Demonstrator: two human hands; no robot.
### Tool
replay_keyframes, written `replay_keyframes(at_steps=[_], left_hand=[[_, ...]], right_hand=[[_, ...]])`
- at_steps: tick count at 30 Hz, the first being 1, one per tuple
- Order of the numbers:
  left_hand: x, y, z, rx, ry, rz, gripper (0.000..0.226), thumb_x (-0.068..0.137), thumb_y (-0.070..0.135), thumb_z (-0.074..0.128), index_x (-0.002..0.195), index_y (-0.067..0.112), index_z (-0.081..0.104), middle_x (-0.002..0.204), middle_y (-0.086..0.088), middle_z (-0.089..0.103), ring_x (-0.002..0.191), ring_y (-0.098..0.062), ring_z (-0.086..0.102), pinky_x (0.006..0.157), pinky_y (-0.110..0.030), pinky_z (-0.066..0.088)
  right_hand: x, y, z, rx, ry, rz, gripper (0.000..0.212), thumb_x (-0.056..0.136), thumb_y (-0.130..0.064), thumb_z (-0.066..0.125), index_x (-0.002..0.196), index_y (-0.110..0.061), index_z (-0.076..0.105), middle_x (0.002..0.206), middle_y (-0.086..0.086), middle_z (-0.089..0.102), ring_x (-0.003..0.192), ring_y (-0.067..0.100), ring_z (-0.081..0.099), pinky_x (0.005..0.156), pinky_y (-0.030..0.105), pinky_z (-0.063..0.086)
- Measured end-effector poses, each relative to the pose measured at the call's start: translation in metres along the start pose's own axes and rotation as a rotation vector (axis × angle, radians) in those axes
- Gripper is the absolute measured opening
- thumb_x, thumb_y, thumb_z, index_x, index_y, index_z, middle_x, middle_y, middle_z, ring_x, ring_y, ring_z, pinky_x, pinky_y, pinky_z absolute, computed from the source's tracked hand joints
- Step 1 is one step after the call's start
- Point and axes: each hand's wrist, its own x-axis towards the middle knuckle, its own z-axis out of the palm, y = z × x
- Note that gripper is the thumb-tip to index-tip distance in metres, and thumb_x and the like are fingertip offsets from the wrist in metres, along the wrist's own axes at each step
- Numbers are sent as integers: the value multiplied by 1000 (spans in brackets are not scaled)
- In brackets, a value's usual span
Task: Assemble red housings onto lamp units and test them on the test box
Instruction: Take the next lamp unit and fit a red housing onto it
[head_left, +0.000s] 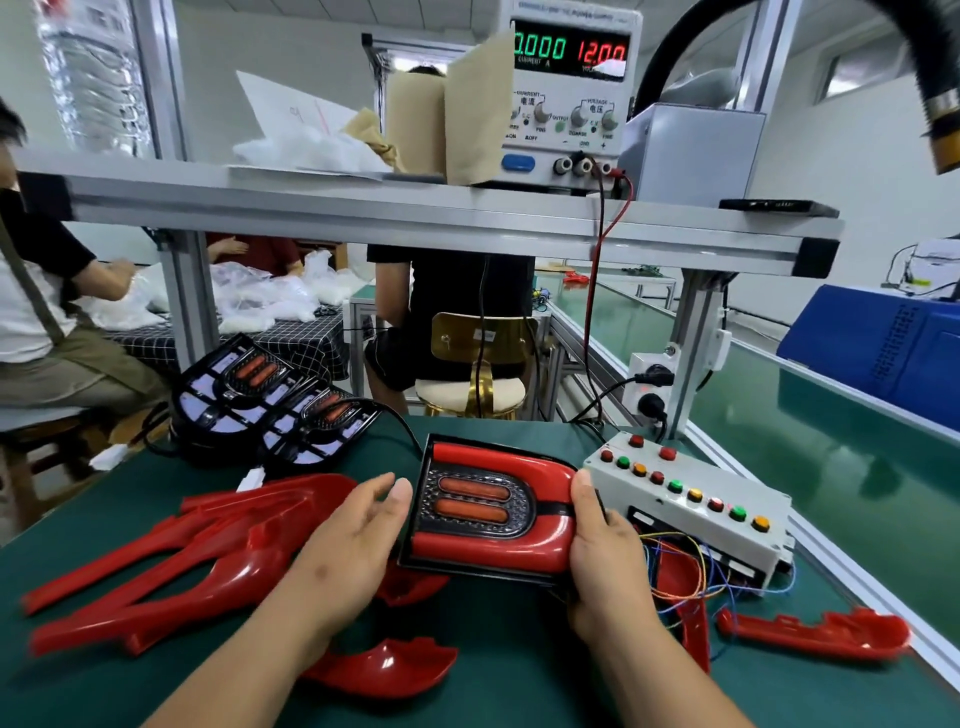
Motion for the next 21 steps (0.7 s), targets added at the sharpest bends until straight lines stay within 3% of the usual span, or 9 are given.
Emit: replay_keyframes(at_steps=[2, 5, 10, 14, 19, 21], left_hand=[[2, 3, 13, -175, 43, -29, 69, 77, 77, 35, 132, 38, 48, 114, 19, 60, 109, -6, 57, 87, -26, 43], [8, 6, 20, -338, 83, -57, 59, 82, 70, 43, 119, 27, 59, 100, 4, 74, 81, -11, 73, 65, -25, 57], [7, 1, 12, -462, 100, -29, 47, 86, 59, 53, 110, 19, 54, 83, -7, 77, 71, -30, 75, 51, -30, 57], [7, -1, 14, -534, 123, 41, 45, 86, 52, 59, 109, 14, 56, 86, -13, 76, 72, -35, 74, 54, -38, 59], [11, -1, 21, -582, 179, 56, 38, 93, 40, 58, 108, 5, 55, 85, -13, 76, 72, -35, 74, 52, -37, 58], [14, -1, 21, -537, 151, 19, 40, 93, 45, 56, 108, 8, 54, 82, -12, 76, 69, -35, 74, 51, -34, 58]], right_hand=[[-5, 4, 5, -29, -14, -60, 45, 86, -50, 64, 101, -7, 59, 91, 22, 73, 80, 40, 72, 68, 54, 60], [-16, 11, 13, -75, -49, -177, 42, 83, -52, 64, 100, -13, 62, 90, 19, 73, 84, 42, 70, 73, 59, 58], [-29, 16, 20, -115, -145, -277, 57, 63, -64, 66, 99, -21, 63, 89, 11, 74, 80, 31, 73, 64, 43, 61], [-31, 20, 20, -111, -177, -283, 57, 64, -62, 68, 101, -19, 64, 92, 11, 74, 82, 30, 73, 65, 40, 60], [-27, 20, 23, -135, -125, -335, 45, 68, -59, 67, 89, -20, 65, 87, 21, 70, 74, 36, 66, 70, 59, 58], [-24, 20, 23, -142, -107, -319, 51, 67, -60, 65, 91, -15, 64, 82, 19, 71, 73, 37, 68, 68, 54, 59]])
